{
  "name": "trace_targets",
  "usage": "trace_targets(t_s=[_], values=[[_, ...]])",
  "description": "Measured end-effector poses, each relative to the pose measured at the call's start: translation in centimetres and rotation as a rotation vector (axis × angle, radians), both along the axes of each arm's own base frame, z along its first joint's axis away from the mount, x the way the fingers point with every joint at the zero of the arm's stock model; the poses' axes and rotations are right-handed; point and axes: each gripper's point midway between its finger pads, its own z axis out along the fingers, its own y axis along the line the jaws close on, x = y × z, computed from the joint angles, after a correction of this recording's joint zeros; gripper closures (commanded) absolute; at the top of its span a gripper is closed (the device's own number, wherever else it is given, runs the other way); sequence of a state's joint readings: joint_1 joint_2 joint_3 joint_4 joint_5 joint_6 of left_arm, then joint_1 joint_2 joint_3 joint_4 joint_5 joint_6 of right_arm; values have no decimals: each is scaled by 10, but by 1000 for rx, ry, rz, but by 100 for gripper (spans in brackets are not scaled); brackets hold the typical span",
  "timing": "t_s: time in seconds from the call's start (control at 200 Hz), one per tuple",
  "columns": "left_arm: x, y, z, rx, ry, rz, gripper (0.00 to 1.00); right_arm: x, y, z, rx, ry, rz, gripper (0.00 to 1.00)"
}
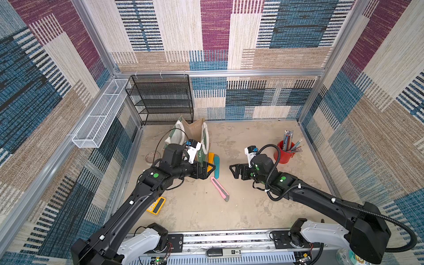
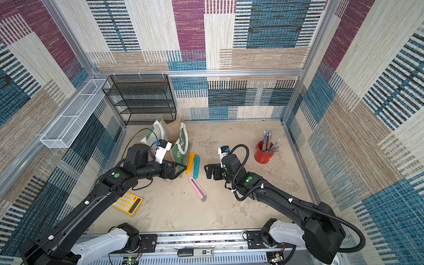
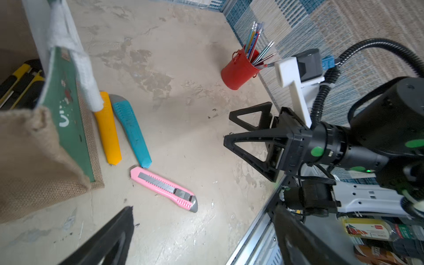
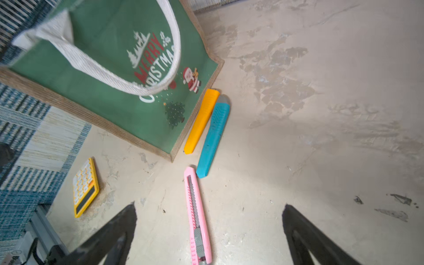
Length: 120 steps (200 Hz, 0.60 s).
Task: Place the art knife into the pouch
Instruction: Pick up the utility knife at the center of the board.
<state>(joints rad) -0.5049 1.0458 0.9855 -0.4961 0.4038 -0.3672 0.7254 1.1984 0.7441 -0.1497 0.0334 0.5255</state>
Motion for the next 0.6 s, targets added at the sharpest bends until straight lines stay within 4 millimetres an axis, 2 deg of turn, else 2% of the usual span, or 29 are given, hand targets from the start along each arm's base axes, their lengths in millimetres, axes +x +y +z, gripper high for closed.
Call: trace_targets(t_s=[0.115,0.27,0.325,0.441,0.556,0.601], values=[[-3,-1,-21,22,31,13,5,-4,3,-30,-35,52,32,14],[-6,-1,-44,38,66,18,9,-12,12,-65,-49,134,84,31],[-6,-1,-48,34,65,17,9,-16,15,-73,-41,157,101,36],[-10,0,-54,23,66,21,10,-24,22,-87,-29,198,132,39],[-9,0,-49,4,36,24,11,-29,31,-97,-29,226,159,41],[-8,-1,-45,-7,23,26,11,-32,35,-102,-36,239,170,44]])
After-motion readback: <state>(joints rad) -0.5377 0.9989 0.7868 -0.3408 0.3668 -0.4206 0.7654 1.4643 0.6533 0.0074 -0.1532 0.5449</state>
